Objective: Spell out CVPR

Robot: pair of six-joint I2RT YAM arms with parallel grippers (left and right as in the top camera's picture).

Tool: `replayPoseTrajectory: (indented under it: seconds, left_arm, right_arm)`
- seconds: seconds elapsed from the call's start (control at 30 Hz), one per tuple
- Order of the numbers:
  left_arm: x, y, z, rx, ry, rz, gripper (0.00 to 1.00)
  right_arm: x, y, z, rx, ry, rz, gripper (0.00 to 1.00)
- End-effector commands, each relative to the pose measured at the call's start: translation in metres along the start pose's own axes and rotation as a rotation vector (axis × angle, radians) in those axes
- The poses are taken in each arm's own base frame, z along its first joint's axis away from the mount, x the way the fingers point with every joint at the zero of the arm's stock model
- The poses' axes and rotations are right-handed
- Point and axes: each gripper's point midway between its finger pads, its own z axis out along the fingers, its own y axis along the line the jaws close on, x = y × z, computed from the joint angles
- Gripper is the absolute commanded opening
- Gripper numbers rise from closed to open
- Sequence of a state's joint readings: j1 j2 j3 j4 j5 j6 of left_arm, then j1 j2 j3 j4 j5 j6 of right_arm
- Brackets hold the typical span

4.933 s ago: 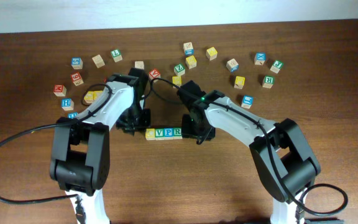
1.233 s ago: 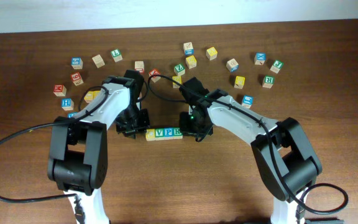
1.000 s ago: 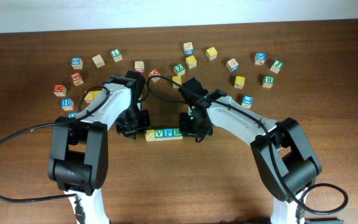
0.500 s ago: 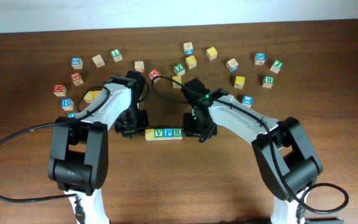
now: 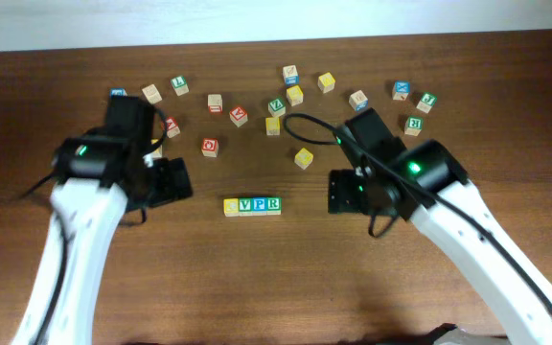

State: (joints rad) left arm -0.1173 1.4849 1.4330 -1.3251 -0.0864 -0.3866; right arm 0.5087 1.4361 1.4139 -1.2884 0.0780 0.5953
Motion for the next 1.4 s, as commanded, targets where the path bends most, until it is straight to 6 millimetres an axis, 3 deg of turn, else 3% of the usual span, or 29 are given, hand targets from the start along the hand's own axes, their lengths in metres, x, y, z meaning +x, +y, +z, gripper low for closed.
replayPoseTrajectory:
  seconds: [0.0,0.03,0.1,0.17,0.37,0.43,0.5,0.57,1.0,1.13,1.23,1.37]
  left_arm:
    - [0.033,0.015,-0.063,0.071,-0.174,-0.022,0.99]
    - [0.046,0.022,-0.073,0.096,-0.222,-0.056,0.99]
    - [0.072,0.035,-0.087,0.14,-0.314,-0.089,0.99]
    - [0.085,0.042,-0.104,0.182,-0.397,-0.097,0.99]
    - [0.107,0.05,-0.098,0.155,-0.323,-0.107,0.99]
    - [0.12,0.055,-0.093,0.131,-0.27,-0.102,0.99]
    - [0.122,0.051,-0.093,0.155,-0.258,-0.099,0.99]
    - [0.11,0.038,-0.099,0.222,-0.303,-0.095,0.99]
    - [0.112,0.039,-0.098,0.216,-0.291,-0.095,0.99]
    - [0.112,0.039,-0.098,0.216,-0.291,-0.095,0.99]
    - [0.112,0.039,-0.098,0.217,-0.292,-0.095,0.99]
    - [0.112,0.039,-0.098,0.216,-0.291,-0.095,0.99]
  right_arm:
    - [0.022,-0.013,-0.055,-0.002,-0.141,-0.002,0.93]
    - [0.032,-0.015,-0.07,-0.024,-0.175,-0.033,0.98]
    - [0.049,-0.016,-0.088,-0.086,-0.231,-0.076,0.98]
    - [0.053,-0.022,-0.099,-0.117,-0.267,-0.07,0.98]
    - [0.073,-0.043,-0.1,-0.066,-0.214,-0.056,0.98]
    - [0.082,-0.064,-0.105,-0.016,-0.222,-0.013,0.98]
    - [0.084,-0.07,-0.112,-0.038,-0.257,-0.004,0.98]
    - [0.084,-0.07,-0.111,-0.033,-0.252,-0.006,0.98]
    - [0.086,-0.073,-0.111,-0.02,-0.246,-0.014,0.98]
    - [0.061,-0.092,-0.119,0.024,-0.36,0.06,0.98]
    - [0.032,-0.089,-0.124,-0.038,-0.495,-0.024,0.98]
    - [0.01,-0.095,-0.08,-0.108,-0.697,-0.039,0.98]
